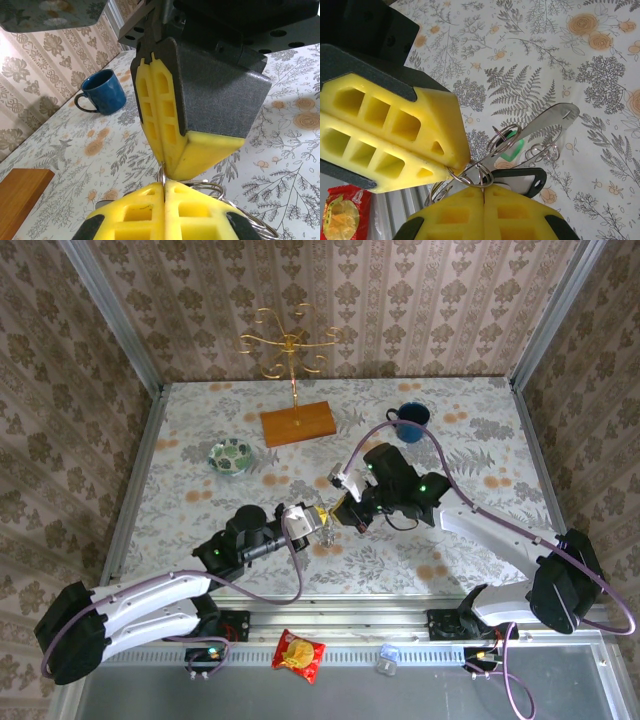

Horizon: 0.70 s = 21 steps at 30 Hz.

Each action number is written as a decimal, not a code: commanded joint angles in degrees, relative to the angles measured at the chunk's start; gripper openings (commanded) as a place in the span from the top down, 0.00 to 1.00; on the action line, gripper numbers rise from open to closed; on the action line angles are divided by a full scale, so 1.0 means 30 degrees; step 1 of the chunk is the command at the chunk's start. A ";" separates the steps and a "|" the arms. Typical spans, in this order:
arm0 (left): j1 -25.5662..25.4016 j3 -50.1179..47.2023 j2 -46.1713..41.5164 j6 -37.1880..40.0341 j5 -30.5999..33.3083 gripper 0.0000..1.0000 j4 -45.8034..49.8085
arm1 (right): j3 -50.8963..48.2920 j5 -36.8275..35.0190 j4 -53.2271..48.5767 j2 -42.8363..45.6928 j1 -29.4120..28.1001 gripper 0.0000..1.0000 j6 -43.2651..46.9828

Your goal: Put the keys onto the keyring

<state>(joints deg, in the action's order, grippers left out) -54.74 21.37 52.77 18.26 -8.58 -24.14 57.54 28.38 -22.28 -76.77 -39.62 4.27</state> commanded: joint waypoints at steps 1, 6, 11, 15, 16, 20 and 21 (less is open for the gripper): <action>-0.0269 -0.0335 -0.0086 -0.0111 -0.0049 1.00 -0.1490 | 0.0221 0.0797 0.0670 -0.0021 0.0397 1.00 -0.0050; -0.0303 -0.1017 0.0096 -0.0220 0.0633 1.00 -0.3071 | -0.0967 0.3598 0.2493 -0.0808 0.1472 1.00 -0.1403; -0.0336 -0.1225 0.0466 -0.0344 0.0914 1.00 -0.3584 | -0.1129 0.5681 0.3656 -0.2034 0.1809 1.00 -0.2271; -0.0389 -0.1509 0.0657 -0.0513 0.1072 1.00 -0.4134 | -0.1133 0.6018 0.4103 -0.2044 0.1925 0.99 -0.2333; -0.0401 -0.1576 0.0661 -0.0561 0.1123 1.00 -0.4256 | -0.1147 0.6096 0.4143 -0.2008 0.1955 0.97 -0.2336; -0.0401 -0.1632 0.0639 -0.0609 0.1102 1.00 -0.4419 | -0.1300 0.5852 0.3985 -0.1870 0.2122 0.76 -0.2173; -0.0420 -0.1643 0.0617 -0.0616 0.1102 1.00 -0.4440 | -0.1394 0.5715 0.3959 -0.1792 0.2185 0.73 -0.2109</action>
<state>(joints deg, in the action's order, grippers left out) -55.22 17.21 54.76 17.63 -4.73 -33.78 54.19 44.23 -11.92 -82.89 -33.71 -2.07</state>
